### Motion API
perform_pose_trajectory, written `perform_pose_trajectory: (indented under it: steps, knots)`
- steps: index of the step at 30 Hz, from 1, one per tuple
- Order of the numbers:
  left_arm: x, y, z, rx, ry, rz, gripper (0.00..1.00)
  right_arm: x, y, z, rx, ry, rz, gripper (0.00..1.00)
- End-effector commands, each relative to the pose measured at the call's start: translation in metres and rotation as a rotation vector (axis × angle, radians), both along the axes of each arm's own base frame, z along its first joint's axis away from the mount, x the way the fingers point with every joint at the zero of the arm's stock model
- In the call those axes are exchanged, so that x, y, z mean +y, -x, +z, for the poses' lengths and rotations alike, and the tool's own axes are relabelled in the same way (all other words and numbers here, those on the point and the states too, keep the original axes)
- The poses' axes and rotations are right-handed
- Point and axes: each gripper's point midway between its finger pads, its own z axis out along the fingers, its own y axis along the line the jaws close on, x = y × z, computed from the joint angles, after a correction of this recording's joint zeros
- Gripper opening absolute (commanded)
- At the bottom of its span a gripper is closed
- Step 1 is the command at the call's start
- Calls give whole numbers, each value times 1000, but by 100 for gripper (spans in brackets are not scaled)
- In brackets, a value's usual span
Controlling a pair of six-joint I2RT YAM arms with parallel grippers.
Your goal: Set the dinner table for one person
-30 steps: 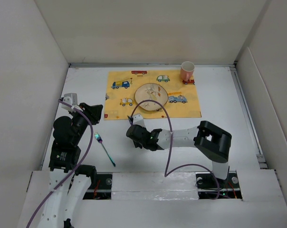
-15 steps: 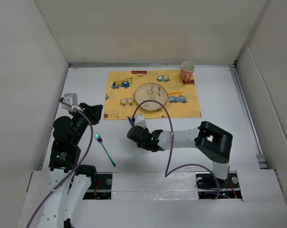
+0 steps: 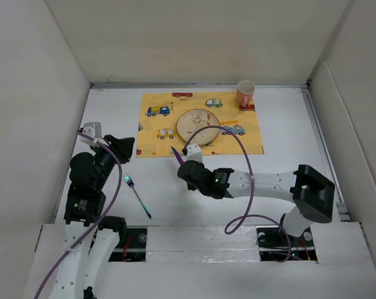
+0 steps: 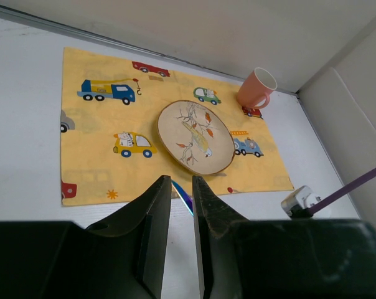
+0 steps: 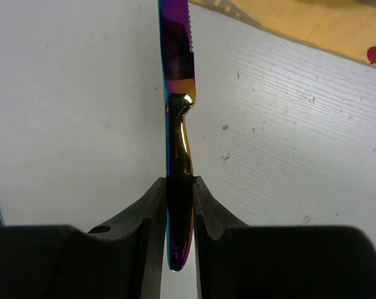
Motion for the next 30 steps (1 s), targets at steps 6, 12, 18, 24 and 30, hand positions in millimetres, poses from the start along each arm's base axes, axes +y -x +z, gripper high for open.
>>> perform_pose_trajectory:
  steps: [6, 12, 18, 24, 30]
  knots:
    - [-3, 1, 21, -63, -2, -16, 17, -24, -30, 51, -105, -55, -80, 0]
    - [-3, 1, 20, -60, -2, -19, 17, -64, -82, 84, -167, -97, -175, 0]
    - [-4, 0, 19, -57, -2, -27, 17, -116, -145, 82, -175, -75, -307, 0]
    - [-4, 0, 19, -55, -4, -27, 17, -158, -198, 58, -149, -40, -399, 0]
    - [-5, -1, 16, -47, -6, -29, 17, -179, -241, 31, -104, -7, -433, 0]
